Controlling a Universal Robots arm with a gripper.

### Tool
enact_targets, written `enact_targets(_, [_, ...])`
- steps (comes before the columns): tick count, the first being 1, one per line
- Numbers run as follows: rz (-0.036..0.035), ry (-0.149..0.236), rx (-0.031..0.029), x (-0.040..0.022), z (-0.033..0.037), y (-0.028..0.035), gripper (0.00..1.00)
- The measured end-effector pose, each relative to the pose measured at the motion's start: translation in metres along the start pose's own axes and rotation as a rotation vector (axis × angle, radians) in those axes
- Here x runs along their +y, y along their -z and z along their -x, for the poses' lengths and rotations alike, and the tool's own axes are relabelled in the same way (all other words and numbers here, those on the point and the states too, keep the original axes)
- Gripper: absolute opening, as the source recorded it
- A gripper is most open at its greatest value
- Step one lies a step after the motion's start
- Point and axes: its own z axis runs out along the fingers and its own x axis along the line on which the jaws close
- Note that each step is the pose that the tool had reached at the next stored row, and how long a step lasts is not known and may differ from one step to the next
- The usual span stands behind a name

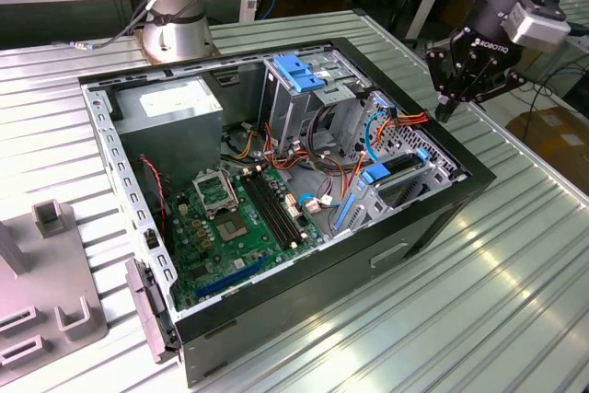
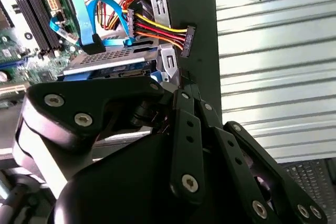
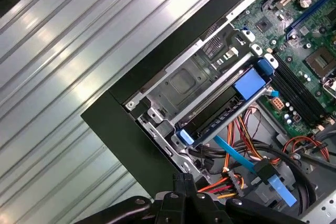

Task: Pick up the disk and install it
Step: 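Insert the first disk wire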

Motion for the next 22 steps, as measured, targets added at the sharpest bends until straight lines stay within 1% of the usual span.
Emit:
enact_targets(3, [-0.0005, 0.054, 0.0014, -0.0004, -0.0005, 0.0, 0.11])
enact_targets(6, [-0.0008, 0.063, 0.002, -0.0007, -0.0008, -0.0002, 0.11])
enact_targets(8, [-0.003, 0.071, 0.0045, -0.0017, 0.0, -0.0006, 0.11])
enact_targets(9, [-0.0043, 0.08, 0.0067, -0.0031, 0.0012, -0.0008, 0.11])
enact_targets(10, [-0.0052, 0.09, 0.0074, -0.0037, 0.0017, -0.0013, 0.11])
enact_targets(12, [-0.0064, 0.096, 0.009, -0.0038, 0.0018, -0.0019, 0.11])
enact_targets(14, [-0.0163, 0.108, 0.0227, -0.0053, 0.0031, -0.0034, 0.24])
enact_targets(16, [-0.0231, 0.111, 0.0336, -0.0059, 0.0039, -0.0043, 0.24])
enact_targets(17, [-0.0286, 0.113, 0.0432, -0.0065, 0.0048, -0.0048, 0.24])
enact_targets(18, [-0.0341, 0.113, 0.0507, -0.0065, 0.0056, -0.0053, 0.24])
enact_targets(19, [-0.0367, 0.113, 0.0541, -0.0059, 0.0063, -0.0057, 0.24])
enact_targets(20, [-0.0379, 0.113, 0.0559, -0.0053, 0.0071, -0.0058, 0.24])
enact_targets(22, [-0.0394, 0.113, 0.0578, -0.0046, 0.0084, -0.0066, 0.24])
